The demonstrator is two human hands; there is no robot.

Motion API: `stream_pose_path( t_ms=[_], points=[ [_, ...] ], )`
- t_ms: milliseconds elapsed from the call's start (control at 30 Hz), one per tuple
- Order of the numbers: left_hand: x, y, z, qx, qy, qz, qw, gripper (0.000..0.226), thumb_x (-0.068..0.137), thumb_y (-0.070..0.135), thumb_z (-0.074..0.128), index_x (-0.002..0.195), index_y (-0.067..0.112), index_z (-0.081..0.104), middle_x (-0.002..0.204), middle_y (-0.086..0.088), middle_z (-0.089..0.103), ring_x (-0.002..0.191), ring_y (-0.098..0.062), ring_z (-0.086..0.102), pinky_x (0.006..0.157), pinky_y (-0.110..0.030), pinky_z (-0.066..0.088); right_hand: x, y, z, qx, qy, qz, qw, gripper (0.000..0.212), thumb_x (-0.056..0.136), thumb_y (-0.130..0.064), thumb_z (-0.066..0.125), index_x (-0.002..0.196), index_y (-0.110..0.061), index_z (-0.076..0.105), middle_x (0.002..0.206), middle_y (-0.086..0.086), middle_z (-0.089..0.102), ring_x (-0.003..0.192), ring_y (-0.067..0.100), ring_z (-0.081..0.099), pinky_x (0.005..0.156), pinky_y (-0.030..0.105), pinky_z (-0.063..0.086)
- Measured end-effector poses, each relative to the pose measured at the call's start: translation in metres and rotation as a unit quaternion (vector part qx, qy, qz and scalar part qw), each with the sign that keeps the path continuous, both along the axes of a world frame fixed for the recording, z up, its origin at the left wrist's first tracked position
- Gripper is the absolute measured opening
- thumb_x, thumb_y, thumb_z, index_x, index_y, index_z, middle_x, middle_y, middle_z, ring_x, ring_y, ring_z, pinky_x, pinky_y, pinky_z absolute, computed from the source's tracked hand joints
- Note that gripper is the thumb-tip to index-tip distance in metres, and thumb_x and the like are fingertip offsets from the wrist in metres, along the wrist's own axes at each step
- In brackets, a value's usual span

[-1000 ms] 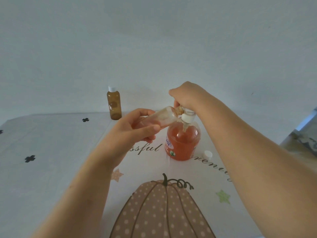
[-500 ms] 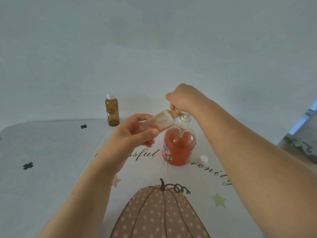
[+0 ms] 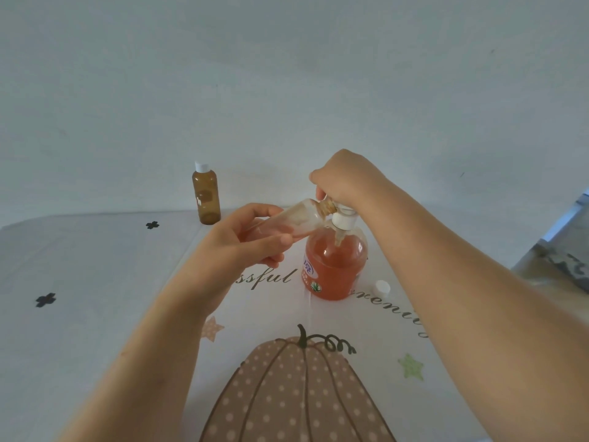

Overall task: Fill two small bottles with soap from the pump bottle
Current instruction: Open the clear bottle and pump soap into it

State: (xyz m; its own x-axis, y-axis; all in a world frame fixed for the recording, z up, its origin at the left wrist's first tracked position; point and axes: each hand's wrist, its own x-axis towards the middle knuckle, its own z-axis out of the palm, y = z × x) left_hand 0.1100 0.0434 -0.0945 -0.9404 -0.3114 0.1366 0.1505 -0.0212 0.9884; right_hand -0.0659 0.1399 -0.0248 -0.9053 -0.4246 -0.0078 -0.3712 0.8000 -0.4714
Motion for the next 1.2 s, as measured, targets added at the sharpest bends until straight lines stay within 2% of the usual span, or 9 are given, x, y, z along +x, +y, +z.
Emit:
stream_pose_path(
  t_ms=[133,267,433,600,767,900,1067,1200],
  points=[
    [0.001,0.003,0.002,-0.001,0.013,0.008,1.0,0.04,0.069,0.021,0.076,0.107,0.014,0.067,0.08,0.0,0.07,0.072,-0.018,0.064,0.072,-0.027,0.056,0.002,0.0,0.006,0.003,0.008,-0.002,1.0,0.029,0.084,-0.016,0.051,0.095,-0.009,0.077,0.092,0.007,0.077,0.069,0.024,0.063,0.062,0.028,0.044],
    [0.002,0.007,0.006,-0.002,0.026,0.013,1.0,0.039,0.069,0.023,0.076,0.106,0.016,0.067,0.087,0.0,0.071,0.072,-0.018,0.065,0.071,-0.027,0.056,0.004,0.002,0.018,0.01,0.007,0.002,1.0,0.029,0.086,-0.016,0.052,0.1,-0.009,0.076,0.099,0.007,0.077,0.073,0.023,0.062,0.067,0.03,0.044],
    [0.002,0.007,0.007,0.003,0.024,0.024,0.999,0.038,0.073,0.016,0.076,0.109,0.013,0.067,0.087,-0.006,0.071,0.071,-0.019,0.065,0.071,-0.027,0.058,0.005,0.002,0.018,0.003,-0.002,-0.003,1.0,0.03,0.088,-0.017,0.05,0.104,-0.008,0.074,0.103,0.008,0.077,0.075,0.024,0.062,0.067,0.03,0.044],
    [0.002,0.005,0.005,-0.002,0.002,0.008,1.0,0.033,0.081,0.01,0.073,0.113,0.012,0.066,0.08,0.001,0.07,0.073,-0.018,0.066,0.074,-0.03,0.057,0.007,0.002,0.015,0.023,-0.006,-0.006,1.0,0.029,0.088,-0.02,0.05,0.101,-0.011,0.075,0.096,0.007,0.076,0.073,0.023,0.063,0.066,0.03,0.044],
    [0.002,0.0,0.002,-0.004,-0.018,0.001,1.0,0.041,0.072,0.018,0.076,0.113,0.015,0.068,0.087,0.0,0.072,0.075,-0.02,0.067,0.075,-0.03,0.059,0.006,0.001,0.005,0.035,-0.011,-0.008,0.999,0.03,0.09,-0.023,0.048,0.098,-0.013,0.074,0.097,0.006,0.071,0.084,0.026,0.065,0.072,0.032,0.045],
    [0.001,-0.001,0.002,-0.005,-0.018,-0.001,1.0,0.043,0.069,0.021,0.076,0.112,0.016,0.068,0.086,0.002,0.072,0.075,-0.021,0.067,0.075,-0.029,0.059,0.006,0.0,0.005,0.035,-0.012,-0.009,0.999,0.031,0.091,-0.021,0.047,0.099,-0.012,0.075,0.098,0.007,0.07,0.082,0.026,0.064,0.073,0.033,0.045],
    [0.001,0.003,0.003,0.007,0.0,0.005,1.0,0.039,0.072,0.017,0.076,0.11,0.014,0.068,0.085,0.002,0.071,0.074,-0.02,0.065,0.072,-0.028,0.057,0.009,0.002,0.009,0.032,-0.01,-0.01,0.999,0.032,0.09,-0.021,0.048,0.099,-0.011,0.077,0.092,0.006,0.072,0.077,0.025,0.064,0.072,0.032,0.047],
    [0.001,0.007,0.006,0.015,0.019,0.006,1.0,0.039,0.069,0.019,0.085,0.105,0.018,0.069,0.088,-0.001,0.072,0.072,-0.019,0.065,0.07,-0.027,0.055,0.015,0.007,0.023,0.03,-0.005,-0.018,0.999,0.033,0.091,-0.018,0.047,0.105,-0.009,0.075,0.071,0.005,0.062,0.06,0.024,0.054,0.068,0.03,0.043]
  ],
)
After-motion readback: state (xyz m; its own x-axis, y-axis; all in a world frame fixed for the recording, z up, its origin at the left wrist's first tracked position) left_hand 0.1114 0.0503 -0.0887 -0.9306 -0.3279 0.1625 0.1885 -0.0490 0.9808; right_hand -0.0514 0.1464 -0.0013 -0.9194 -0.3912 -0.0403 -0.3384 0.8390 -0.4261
